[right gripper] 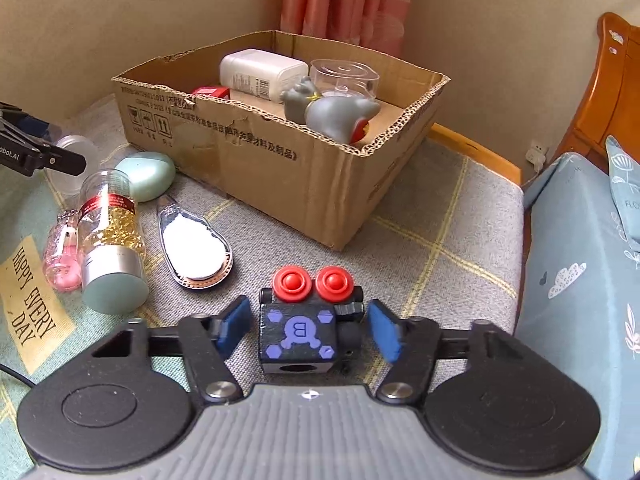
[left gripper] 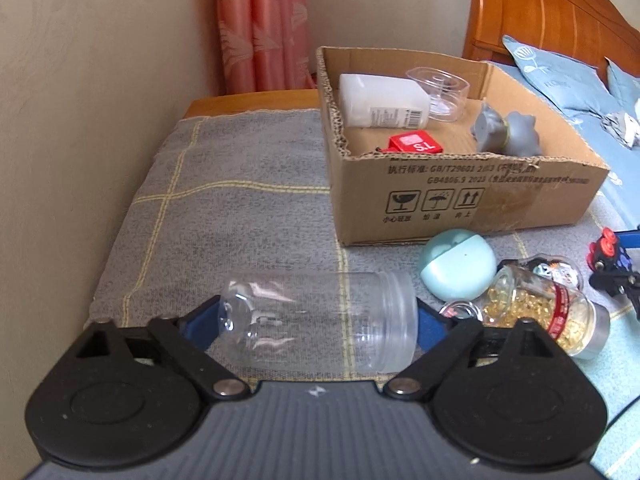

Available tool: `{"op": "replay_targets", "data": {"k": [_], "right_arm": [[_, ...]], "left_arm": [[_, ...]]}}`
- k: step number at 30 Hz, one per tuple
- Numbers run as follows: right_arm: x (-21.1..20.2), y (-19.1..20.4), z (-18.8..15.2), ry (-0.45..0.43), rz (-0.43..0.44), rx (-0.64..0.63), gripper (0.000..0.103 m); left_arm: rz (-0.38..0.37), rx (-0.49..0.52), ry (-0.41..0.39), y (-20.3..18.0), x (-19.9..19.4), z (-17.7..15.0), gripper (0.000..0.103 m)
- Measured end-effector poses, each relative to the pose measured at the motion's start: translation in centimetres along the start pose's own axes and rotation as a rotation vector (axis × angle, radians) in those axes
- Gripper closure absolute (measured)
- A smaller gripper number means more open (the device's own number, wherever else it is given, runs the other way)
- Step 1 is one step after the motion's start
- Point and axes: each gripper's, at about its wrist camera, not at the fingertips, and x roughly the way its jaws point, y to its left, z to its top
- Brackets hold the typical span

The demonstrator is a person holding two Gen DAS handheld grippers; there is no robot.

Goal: Organize rigid objects
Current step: 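Close left tool on clear jar while right tool grasps black red-buttoned cube, then lift clear jar with left tool while right tool carries cube toward box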

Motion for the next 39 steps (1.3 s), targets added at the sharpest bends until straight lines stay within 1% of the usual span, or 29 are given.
{"op": "replay_targets", "data": {"k": [6, 11, 18, 24, 32, 36, 39], "right_arm": [[-0.4, 0.2, 0.1, 0.017, -0.028, -0.003, 0.043], [-2.3, 0.1, 0.7, -0.007, -0.023, 0.001, 0.044], [-5.4, 0.9, 2.4, -0.048, -0.027, -0.062, 0.044], [-7.0, 1.1, 4.9, -0.104, -0.031, -0.087, 0.044], [-7.7, 1.1, 9.2, -0.16, -0.053, -0.125, 0.044], [-7.2, 1.2, 11.5, -0.169, -0.072, -0.156, 0.044], [-6.2, 1.3, 12.8, -0.165, -0.069, -0.159, 0.044]], "left_arm": [[0.003, 0.023, 0.008, -0.1, -0.4, 0.3, 0.012], [-0.01, 0.049, 0.0, -0.3, -1.9, 0.7, 0.012], [-0.012, 0.093, -0.039, -0.7, -4.5, 1.4, 0.012], [-0.025, 0.124, -0.074, -1.1, -6.3, 2.1, 0.012], [-0.036, 0.14, -0.124, -1.3, -7.4, 3.1, 0.012], [-0.044, 0.149, -0.136, -1.5, -7.5, 3.5, 0.012], [-0.049, 0.164, -0.143, -1.9, -7.6, 3.8, 0.012]]}}
